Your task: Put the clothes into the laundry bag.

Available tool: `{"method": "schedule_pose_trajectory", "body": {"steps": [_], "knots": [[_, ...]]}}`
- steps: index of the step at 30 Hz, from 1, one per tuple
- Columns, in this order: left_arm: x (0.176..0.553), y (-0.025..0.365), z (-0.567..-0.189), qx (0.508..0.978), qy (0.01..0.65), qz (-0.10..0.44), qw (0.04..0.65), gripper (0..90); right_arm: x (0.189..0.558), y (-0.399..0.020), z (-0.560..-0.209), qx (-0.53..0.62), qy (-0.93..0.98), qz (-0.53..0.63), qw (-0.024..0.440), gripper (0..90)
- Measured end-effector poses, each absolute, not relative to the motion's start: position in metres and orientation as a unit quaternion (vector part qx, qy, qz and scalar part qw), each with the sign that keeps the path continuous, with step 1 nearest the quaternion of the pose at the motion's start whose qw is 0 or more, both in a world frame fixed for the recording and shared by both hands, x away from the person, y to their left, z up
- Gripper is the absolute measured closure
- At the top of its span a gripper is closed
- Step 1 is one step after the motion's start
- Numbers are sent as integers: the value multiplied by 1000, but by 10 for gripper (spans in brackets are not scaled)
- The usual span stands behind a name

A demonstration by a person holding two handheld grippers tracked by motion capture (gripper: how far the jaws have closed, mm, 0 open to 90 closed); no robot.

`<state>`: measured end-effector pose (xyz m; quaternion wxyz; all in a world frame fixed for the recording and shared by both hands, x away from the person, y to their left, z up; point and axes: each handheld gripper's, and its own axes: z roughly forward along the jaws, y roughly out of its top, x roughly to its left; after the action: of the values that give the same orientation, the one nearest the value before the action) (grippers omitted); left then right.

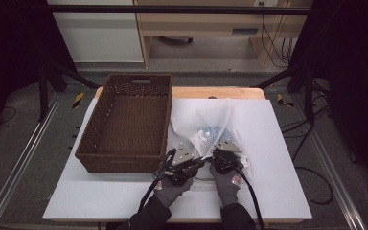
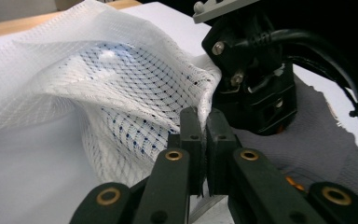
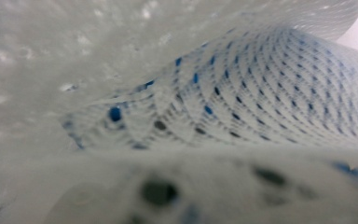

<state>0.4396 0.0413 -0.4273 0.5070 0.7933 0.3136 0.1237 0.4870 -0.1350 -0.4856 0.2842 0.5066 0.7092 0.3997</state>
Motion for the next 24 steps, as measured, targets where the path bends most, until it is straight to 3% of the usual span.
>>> {"method": "schedule_pose_trajectory", "body": {"steps": [4,5,6,11,15,16,18,19,20,21,24], "knots": [[442,43,-430,791,320,124,506,873,481,-138,-480,487,723,412,263,616],[442,43,-430,791,320,124,506,873,481,-138,-480,487,723,412,263,616],[442,44,-430,791,322,125,506,873,471,-143,-474,469,736,420,250,531],[443,45,-429,789,323,126,507,873,443,-162,-464,446,746,426,251,486],[443,43,-430,792,321,126,505,873,444,-167,-472,451,757,404,247,481],[443,42,-430,791,320,125,505,873,451,-165,-480,454,764,391,241,494],[443,42,-430,793,320,125,504,873,458,-159,-486,461,764,387,232,619],[443,42,-430,793,320,125,504,873,458,-159,-486,461,764,387,232,619],[443,42,-430,792,320,126,504,873,461,-157,-488,468,765,377,233,691],[443,42,-430,791,321,126,506,873,463,-155,-488,478,758,379,232,855],[443,42,-430,791,321,126,505,873,467,-150,-485,469,759,380,243,875]]}}
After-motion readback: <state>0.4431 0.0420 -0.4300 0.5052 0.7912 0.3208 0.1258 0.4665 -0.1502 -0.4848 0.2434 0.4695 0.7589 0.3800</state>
